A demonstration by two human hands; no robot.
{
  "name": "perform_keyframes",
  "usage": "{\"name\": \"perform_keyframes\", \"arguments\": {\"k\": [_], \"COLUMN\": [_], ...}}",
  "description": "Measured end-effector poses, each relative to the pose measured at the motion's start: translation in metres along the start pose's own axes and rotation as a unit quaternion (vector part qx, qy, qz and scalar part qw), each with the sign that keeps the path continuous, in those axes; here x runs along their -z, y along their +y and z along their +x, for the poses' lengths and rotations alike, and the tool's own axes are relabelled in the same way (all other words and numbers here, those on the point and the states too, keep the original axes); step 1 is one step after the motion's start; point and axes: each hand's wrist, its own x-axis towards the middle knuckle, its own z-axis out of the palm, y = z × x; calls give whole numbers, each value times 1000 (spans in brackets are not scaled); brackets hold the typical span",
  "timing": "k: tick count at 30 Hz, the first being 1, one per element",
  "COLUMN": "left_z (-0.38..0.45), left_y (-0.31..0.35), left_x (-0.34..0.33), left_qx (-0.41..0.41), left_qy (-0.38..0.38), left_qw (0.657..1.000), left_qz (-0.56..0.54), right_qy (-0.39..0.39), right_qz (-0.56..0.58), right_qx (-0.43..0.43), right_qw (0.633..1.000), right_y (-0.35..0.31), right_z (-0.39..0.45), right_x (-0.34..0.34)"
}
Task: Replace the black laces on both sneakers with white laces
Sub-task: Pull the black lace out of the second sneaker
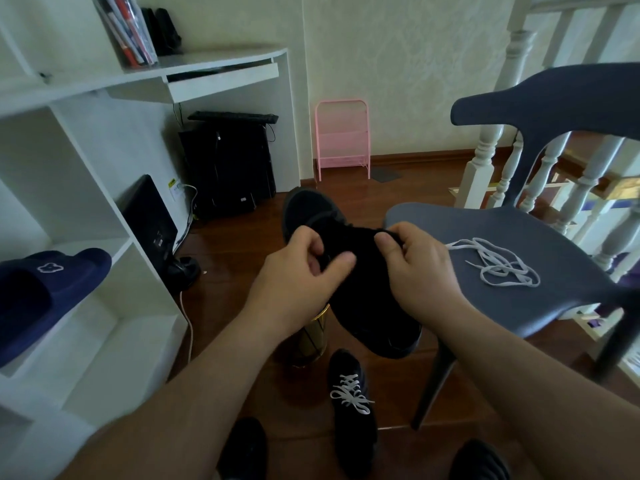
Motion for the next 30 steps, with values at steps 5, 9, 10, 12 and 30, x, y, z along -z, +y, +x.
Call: {"name": "perform_keyframes", "arguments": {"k": [5,9,10,12,30], "left_z": [2,10,11,10,3], "left_y": [-2,-4,-3,-1,-3], "left_x": [-2,5,5,3,13], "left_qx": [12,-2,-11,-27,-114], "left_qy": [-33,43,52,64,100], "left_qw": [999,998,997,994,983], "left_qz": [34,-47,-60,-83,-100], "right_qy": [-9,26,35,51,-4], "right_qz": [0,124,159,201,35], "right_qx": [-13,-139,-162,-192,-26], "right_qw": [1000,982,973,959,999], "right_y": [0,14,17,20,15], "right_z": [2,15,19,24,18], "right_x": [-3,0,-1,-2,11]}}
